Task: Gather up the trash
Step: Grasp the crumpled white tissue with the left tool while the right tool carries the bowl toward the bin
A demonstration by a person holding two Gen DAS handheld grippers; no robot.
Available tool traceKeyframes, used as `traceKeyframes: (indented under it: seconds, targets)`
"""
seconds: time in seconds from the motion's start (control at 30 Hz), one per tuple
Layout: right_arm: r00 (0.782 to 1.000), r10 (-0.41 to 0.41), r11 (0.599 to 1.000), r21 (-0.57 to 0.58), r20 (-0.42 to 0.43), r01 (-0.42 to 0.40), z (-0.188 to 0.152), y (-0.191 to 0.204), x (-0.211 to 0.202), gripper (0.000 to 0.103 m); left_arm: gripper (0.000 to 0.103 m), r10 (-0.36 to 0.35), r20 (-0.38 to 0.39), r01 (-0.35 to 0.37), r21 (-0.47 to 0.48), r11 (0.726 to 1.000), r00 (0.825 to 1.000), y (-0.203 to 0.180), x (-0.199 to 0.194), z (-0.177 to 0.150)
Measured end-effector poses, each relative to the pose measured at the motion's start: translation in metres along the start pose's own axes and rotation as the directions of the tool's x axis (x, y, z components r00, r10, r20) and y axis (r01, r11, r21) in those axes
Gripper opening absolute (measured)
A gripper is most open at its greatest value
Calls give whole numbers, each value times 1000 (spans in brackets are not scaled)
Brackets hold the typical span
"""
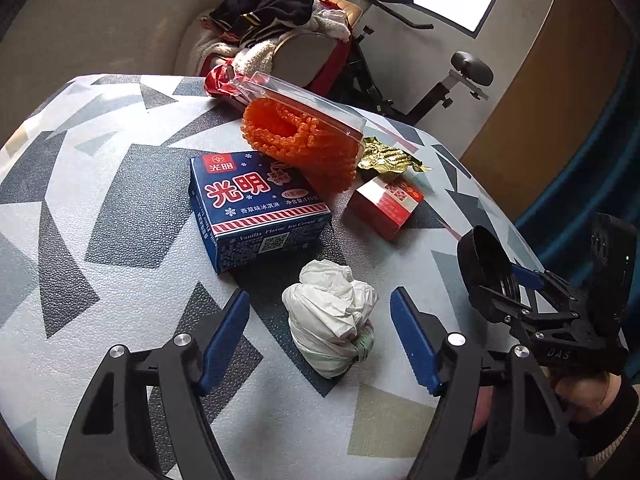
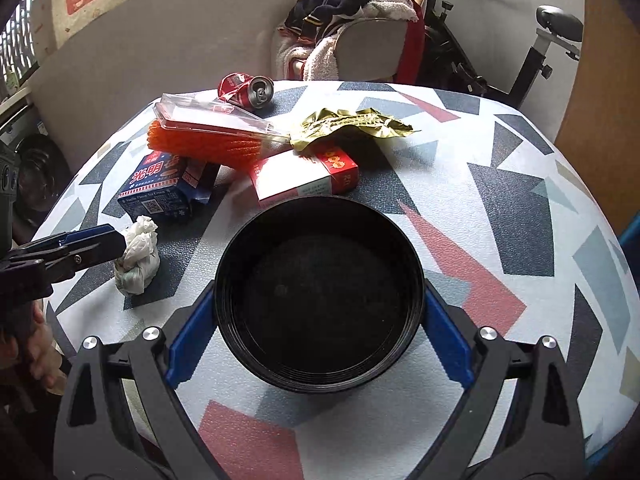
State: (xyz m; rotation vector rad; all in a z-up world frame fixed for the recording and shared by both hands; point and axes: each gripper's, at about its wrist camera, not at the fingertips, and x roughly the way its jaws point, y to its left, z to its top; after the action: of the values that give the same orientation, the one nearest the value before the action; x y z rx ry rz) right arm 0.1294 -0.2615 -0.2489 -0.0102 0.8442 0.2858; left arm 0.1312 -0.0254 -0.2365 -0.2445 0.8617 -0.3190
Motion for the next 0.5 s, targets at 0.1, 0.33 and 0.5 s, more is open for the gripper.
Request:
traceKeyframes:
  seconds: [0.1, 0.33, 0.5]
  targets:
    - [1000, -10, 1000, 18, 19, 10, -7, -4, -8, 93, 60, 18, -42, -17, 29, 999, 999, -4, 16, 1]
    - [999, -3, 999, 54, 43, 0, -13, -8, -23, 93, 45, 24, -41, -21, 69, 997, 999, -10, 15, -1]
    - [998, 1, 999, 47, 55, -3, -13, -1, -33, 93, 44, 25, -22, -23, 72, 997, 999, -11, -10, -8]
